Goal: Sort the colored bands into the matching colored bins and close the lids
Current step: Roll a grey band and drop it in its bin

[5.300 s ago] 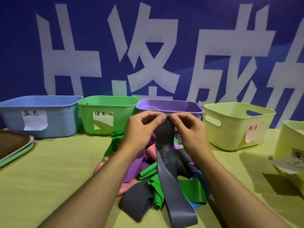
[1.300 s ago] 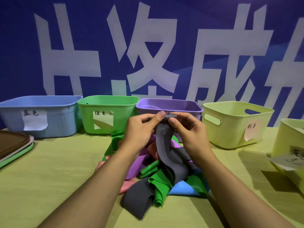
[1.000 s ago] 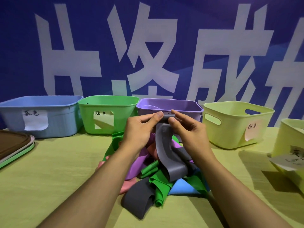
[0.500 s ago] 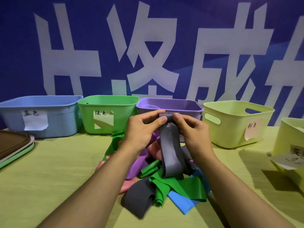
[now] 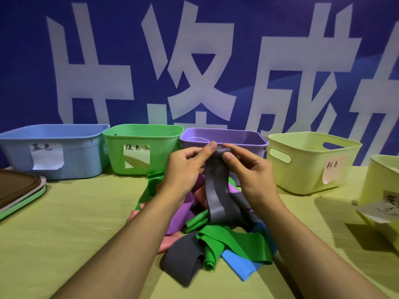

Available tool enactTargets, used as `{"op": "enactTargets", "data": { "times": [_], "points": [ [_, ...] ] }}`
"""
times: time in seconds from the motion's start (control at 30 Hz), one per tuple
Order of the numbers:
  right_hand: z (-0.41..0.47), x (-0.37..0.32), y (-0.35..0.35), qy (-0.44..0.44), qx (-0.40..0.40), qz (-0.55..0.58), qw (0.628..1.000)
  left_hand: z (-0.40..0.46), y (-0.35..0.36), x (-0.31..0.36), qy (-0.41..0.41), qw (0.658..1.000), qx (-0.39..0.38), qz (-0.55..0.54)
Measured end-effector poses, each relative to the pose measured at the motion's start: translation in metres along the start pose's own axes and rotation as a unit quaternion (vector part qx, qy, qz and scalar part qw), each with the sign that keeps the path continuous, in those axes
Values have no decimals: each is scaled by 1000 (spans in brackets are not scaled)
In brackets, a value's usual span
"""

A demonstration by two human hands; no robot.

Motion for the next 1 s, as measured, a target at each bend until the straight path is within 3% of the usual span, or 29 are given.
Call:
{"op": "enactTargets", "data": {
  "times": [0.27, 0.5, 1.0],
  "points": [
    [-1, -1, -1, 4, -12, 14, 1000, 1, 3, 1, -11, 998, -27, -64],
    [-4, 11, -7, 112, 35, -26, 993, -1, 8, 2, 8, 998, -39, -42],
    [-1, 5, -1, 31, -27, -19, 999, -2, 9, 6, 41, 996, -68, -31]
  ]
}}
Point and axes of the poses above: each hand's wrist, its own z-axis towards the middle knuckle, its own y-axis out of the palm, x = y × z, the point moved 7 cm from there along z, towards the middle knuckle, and after that the axes turned 9 degrees about -y, right-handed, at the moved point
